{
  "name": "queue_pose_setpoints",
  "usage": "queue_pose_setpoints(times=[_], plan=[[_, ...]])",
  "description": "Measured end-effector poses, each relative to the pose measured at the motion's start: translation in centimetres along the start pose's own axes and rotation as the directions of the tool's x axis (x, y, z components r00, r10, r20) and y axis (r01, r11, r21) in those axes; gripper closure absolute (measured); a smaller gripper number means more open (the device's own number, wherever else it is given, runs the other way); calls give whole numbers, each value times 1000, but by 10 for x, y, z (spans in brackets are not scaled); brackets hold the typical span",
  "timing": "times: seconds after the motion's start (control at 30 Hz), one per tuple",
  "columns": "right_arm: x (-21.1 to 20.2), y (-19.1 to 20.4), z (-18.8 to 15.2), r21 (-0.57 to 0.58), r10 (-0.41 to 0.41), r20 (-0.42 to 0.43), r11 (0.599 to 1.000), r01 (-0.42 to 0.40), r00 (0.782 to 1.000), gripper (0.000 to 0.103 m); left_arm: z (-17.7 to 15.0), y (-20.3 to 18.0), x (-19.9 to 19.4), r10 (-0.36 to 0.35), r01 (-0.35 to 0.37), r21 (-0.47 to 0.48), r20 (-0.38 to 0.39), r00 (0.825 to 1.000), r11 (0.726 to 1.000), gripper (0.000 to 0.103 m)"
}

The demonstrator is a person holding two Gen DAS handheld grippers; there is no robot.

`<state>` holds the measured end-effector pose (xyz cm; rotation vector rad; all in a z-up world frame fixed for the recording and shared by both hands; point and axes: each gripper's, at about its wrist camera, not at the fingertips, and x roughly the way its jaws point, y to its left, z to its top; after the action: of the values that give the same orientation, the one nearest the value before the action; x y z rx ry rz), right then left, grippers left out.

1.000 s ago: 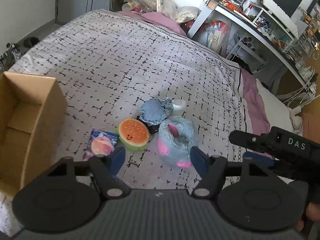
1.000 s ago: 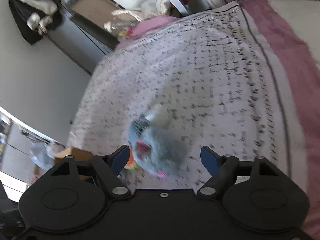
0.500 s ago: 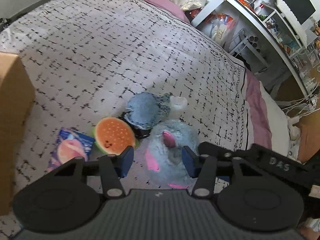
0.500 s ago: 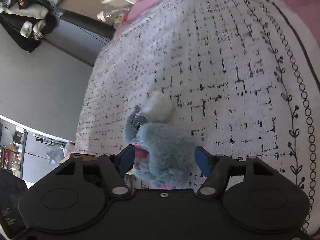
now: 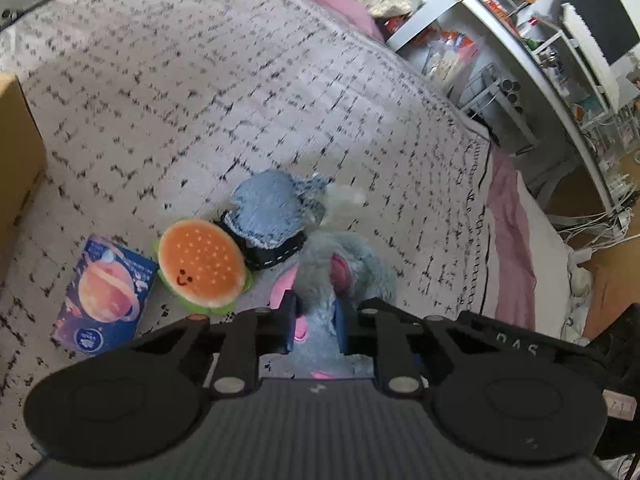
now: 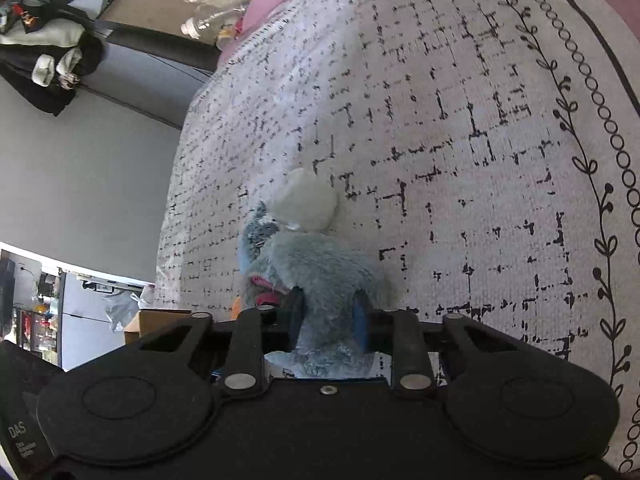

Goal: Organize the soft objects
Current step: 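Lift the grey plush toy with the left tool over the cardboard box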

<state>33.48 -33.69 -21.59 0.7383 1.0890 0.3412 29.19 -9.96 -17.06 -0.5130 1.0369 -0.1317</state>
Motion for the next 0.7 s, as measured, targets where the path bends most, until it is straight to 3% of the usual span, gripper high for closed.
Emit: queue_pose_setpoints(times=[0.27,0.7], plan=[[-21,27,-12,-55,17,54,998,-14,998,81,-1,-3,-34,-15,12,40,61,998,999,86],[-44,55,-38,-76,16,130,997,-6,991,81,-4,-3,-68,-48,38,111,89,995,993,88]])
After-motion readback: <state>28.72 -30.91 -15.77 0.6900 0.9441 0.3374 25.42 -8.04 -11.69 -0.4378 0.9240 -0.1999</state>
